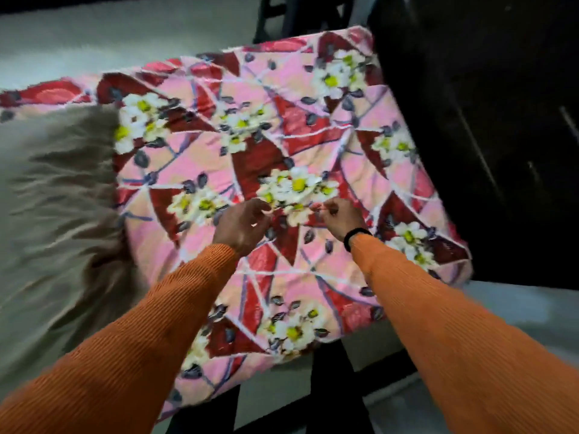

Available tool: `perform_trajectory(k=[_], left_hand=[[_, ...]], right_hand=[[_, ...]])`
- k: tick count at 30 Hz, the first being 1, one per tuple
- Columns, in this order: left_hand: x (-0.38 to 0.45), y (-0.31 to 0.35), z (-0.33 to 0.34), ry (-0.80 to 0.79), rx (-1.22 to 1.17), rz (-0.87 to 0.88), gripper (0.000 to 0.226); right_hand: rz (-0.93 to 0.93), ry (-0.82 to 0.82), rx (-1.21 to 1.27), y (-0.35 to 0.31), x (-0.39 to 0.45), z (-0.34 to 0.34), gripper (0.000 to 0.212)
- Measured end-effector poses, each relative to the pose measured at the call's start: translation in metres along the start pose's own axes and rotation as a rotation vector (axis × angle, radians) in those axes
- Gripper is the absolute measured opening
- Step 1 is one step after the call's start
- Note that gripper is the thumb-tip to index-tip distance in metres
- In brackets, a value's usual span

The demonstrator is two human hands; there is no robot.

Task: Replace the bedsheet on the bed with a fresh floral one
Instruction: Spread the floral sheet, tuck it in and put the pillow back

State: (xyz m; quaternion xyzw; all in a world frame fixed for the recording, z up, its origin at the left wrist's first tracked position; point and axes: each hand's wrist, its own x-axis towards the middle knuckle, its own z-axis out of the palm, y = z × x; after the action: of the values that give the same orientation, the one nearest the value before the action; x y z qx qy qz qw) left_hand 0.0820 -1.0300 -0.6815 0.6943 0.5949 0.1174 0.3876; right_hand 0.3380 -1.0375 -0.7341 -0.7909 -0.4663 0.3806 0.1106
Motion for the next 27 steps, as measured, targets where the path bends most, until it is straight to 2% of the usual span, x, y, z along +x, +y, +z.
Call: perform_trajectory(k=[4, 8, 10, 12, 14, 17, 19, 22, 24, 27], left_hand=[[0.067, 0.069, 0.068, -0.084, 0.053, 0.037, 0.025], [0.128, 0.129, 0.162, -0.179, 0.131, 0.097, 0.030], [0.150, 0.152, 0.204, -0.232, 0.162, 0.119, 0.039], [0.169, 0.176, 0.241, -0.281, 0.182, 0.129, 0.047], [0.183, 0.192, 0.267, -0.325, 0.237, 0.121, 0.050], [0.195, 0.208, 0.292, -0.377, 0.473, 0.155, 0.056], [0.196, 0.213, 0.297, -0.393, 0.564, 0.172, 0.055], [0.201, 0.214, 0.299, -0.381, 0.579, 0.209, 0.058], [0.201, 0.211, 0.299, -0.356, 0.567, 0.314, 0.066], [0.194, 0.205, 0.308, -0.370, 0.567, 0.411, 0.071]], right_hand=[[0.056, 0.209, 0.024, 0.095, 0.055, -0.090, 0.013], [0.278, 0.329, 0.008, 0.201, 0.103, -0.158, 0.043], [0.344, 0.300, 0.059, 0.245, 0.118, -0.172, 0.044], [0.375, 0.180, 0.193, 0.276, 0.127, -0.180, 0.038], [0.362, 0.147, 0.247, 0.294, 0.130, -0.183, 0.037], [0.274, 0.279, 0.157, 0.305, 0.129, -0.186, 0.008], [0.224, 0.316, -0.009, 0.299, 0.125, -0.185, 0.009], [0.193, 0.356, -0.192, 0.291, 0.116, -0.186, 0.013], [0.223, 0.387, -0.137, 0.296, 0.105, -0.189, 0.015], [0.375, 0.412, 0.063, 0.307, 0.079, -0.189, 0.013]])
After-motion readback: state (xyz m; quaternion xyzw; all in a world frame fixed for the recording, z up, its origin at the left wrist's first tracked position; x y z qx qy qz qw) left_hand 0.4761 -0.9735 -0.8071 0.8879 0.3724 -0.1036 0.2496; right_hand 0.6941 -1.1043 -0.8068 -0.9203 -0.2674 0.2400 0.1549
